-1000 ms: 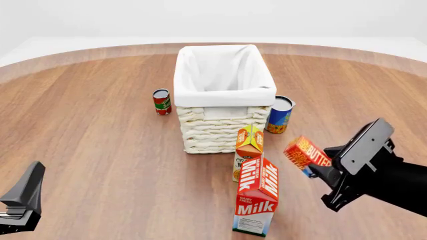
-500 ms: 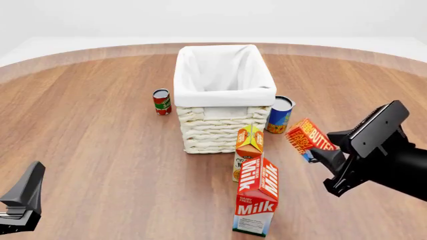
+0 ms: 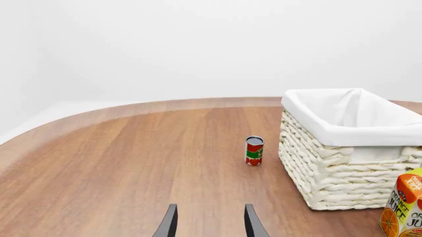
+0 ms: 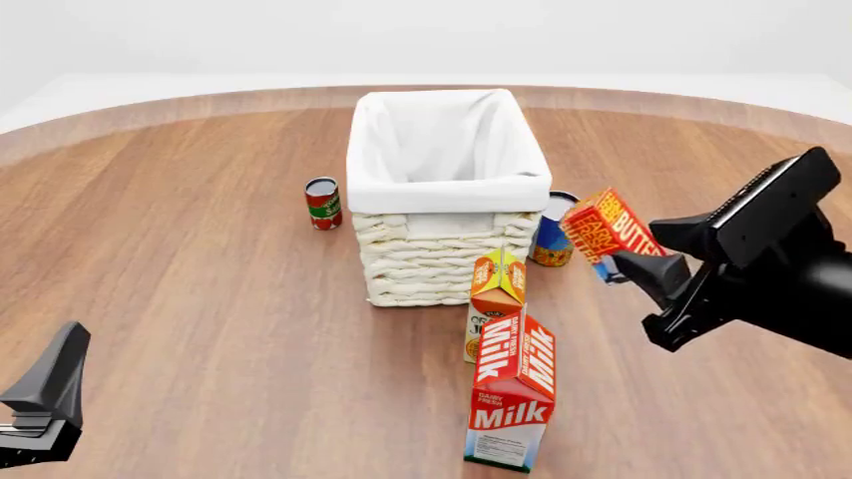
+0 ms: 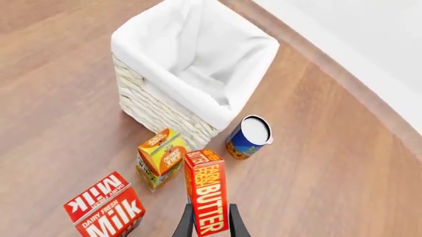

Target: Pick up the butter and put it in the basket.

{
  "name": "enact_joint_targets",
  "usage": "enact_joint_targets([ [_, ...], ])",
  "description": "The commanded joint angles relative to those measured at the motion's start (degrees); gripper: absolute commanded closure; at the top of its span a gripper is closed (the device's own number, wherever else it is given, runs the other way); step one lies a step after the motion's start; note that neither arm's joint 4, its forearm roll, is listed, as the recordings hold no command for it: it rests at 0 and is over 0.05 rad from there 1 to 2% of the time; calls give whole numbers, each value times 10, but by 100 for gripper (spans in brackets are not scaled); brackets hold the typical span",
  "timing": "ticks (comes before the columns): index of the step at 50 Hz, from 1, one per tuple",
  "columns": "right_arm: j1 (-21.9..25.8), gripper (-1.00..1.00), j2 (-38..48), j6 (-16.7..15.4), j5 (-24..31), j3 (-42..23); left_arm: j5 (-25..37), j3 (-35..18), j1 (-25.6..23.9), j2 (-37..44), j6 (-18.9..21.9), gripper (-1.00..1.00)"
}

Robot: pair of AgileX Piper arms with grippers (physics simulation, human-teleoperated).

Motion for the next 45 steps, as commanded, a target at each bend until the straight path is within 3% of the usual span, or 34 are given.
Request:
enact_joint_targets([
  [1,7,100,-4,10,1,-39,0,0,0,0,0,-100],
  [18,13,100,5,7,-1,-73,0,0,0,0,0,-100],
  [45,25,100,42,33,-12,-134,0,0,0,0,0,-100],
])
